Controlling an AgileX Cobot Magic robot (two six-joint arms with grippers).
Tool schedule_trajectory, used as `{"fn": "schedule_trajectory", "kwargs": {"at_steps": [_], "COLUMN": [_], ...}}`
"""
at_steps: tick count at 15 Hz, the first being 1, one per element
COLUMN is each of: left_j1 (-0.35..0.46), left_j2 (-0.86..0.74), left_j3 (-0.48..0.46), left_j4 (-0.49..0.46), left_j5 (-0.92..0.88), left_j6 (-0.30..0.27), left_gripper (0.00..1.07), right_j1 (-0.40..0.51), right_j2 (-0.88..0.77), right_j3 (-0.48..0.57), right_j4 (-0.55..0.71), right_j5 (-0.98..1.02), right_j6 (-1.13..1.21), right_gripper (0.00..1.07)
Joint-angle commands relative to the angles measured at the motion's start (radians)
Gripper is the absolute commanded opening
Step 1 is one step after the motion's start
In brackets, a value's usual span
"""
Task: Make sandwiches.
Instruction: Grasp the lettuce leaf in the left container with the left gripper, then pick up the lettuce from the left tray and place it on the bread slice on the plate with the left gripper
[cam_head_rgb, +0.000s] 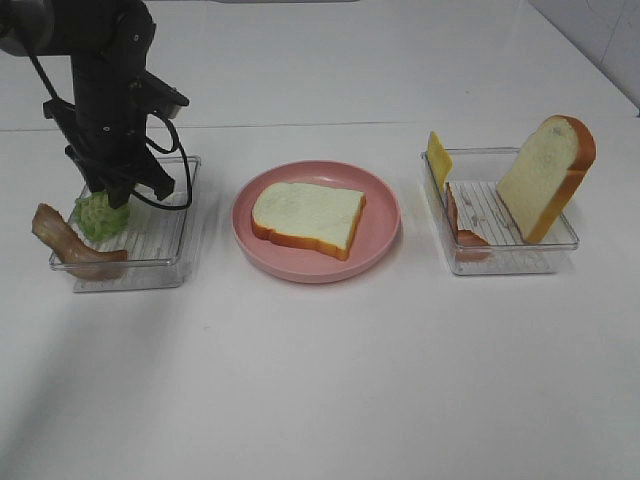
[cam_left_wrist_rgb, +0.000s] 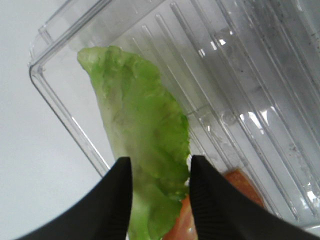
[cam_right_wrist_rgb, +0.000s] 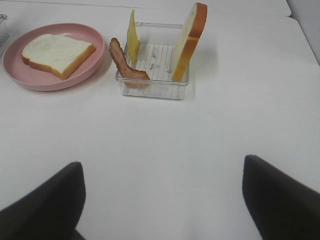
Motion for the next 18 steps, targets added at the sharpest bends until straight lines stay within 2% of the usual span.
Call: {"fn": "schedule_trajectory", "kwargs": {"at_steps": [1, 3, 6, 11, 14, 16, 18], "left_j1": [-0.006, -0.006, -0.006, -0.006, -0.006, -0.006, -0.006], "left_j2": [0.001, 0.001, -0.014, -0.144, -0.221, -0.239, -0.240], "left_j3": [0.011, 0.011, 0.010, 0.008, 0.008, 0.008, 0.008], "left_j4": [0.007, 0.007, 0.008, -0.012, -0.130, -0.264, -0.460], "left_j5": [-0.006, -0.006, 0.005, -0.006, -0.082, -0.159, -0.224], "left_j6": [-0.011, -0.013, -0.074, -0.082, -0.080, -0.077, -0.041], "left_gripper": [0.11, 0.00, 0.00, 0.00, 0.00, 0.00, 0.00], "right_j1": [-0.007, -0.007, -0.007, -0.007, -0.007, -0.007, -0.007], "right_j2": [-0.012, -0.012, -0.012, -0.012, -0.012, -0.012, -0.012], "right_j3": [0.002, 0.002, 0.002, 0.002, 0.002, 0.002, 0.002], "right_j4": [-0.003, -0.003, -0.003, -0.003, -0.003, -0.003, -0.003], "right_j5": [-0.012, -0.012, -0.012, -0.012, -0.012, -0.012, -0.012], "right_j6": [-0.001, -0.001, -0.001, -0.001, -0.001, -0.001, -0.001], "right_gripper": [0.80, 0.80, 0.80, 0.80, 0.80, 0.80, 0.80]}}
